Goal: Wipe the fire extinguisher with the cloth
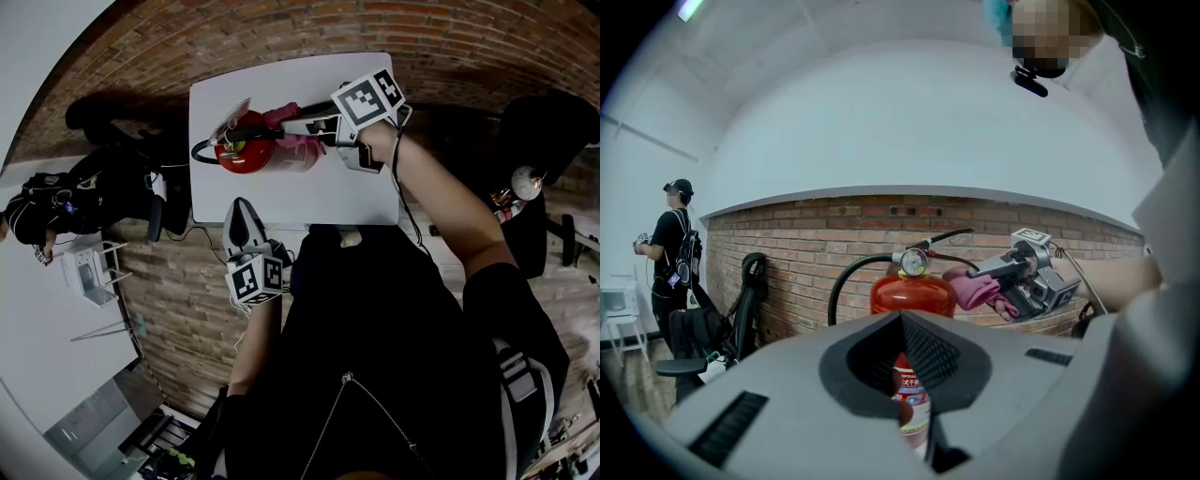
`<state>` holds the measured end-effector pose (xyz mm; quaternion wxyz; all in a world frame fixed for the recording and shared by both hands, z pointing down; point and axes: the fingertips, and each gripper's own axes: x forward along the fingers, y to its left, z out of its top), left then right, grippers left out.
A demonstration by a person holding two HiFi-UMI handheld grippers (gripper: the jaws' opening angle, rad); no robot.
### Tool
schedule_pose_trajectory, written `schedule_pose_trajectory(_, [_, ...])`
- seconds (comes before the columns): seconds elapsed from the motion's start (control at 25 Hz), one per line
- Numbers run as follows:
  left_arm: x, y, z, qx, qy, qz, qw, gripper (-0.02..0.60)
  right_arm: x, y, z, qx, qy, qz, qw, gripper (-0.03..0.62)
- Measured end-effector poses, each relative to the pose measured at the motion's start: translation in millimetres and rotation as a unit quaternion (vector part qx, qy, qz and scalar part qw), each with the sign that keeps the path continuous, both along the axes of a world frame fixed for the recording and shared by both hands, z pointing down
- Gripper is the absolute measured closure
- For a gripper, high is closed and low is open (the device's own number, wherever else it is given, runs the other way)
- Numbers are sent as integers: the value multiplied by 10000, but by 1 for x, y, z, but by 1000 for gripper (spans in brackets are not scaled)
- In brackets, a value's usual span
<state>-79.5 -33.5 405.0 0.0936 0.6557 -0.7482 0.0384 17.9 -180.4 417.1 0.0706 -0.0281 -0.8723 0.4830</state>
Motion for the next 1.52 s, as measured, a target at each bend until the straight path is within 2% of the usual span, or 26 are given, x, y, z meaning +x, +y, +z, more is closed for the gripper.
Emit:
schedule_pose_trajectory(0.2, [0, -2, 3, -62, 6, 47, 10000, 574, 4, 1, -3, -69, -189, 14, 9998, 474])
schedule_pose_trajectory(0.32, [0, -5, 6, -109, 5, 64, 9999, 574, 10, -4, 8, -170, -204, 184, 9995, 474])
schedule_pose_trajectory(0.6, [0, -9, 8, -163, -7, 123, 9998, 574, 33, -26, 77, -592, 285, 789, 9947, 474])
schedule_pose_trajectory(0.84, [-1, -11, 11, -199, -14, 156, 9997, 574, 42, -32, 146, -1001, 711, 1346, 9833, 474])
schedule_pose_trajectory(1.2, [-10, -6, 19, -306, -18, 106, 9995, 574, 44, -12, 252, -1417, 1529, 1541, 9658, 474])
schedule_pose_trajectory(1.52, [-16, 0, 22, -338, 15, 42, 9994, 574, 39, 3, 325, -1619, 2025, 1991, 9450, 474])
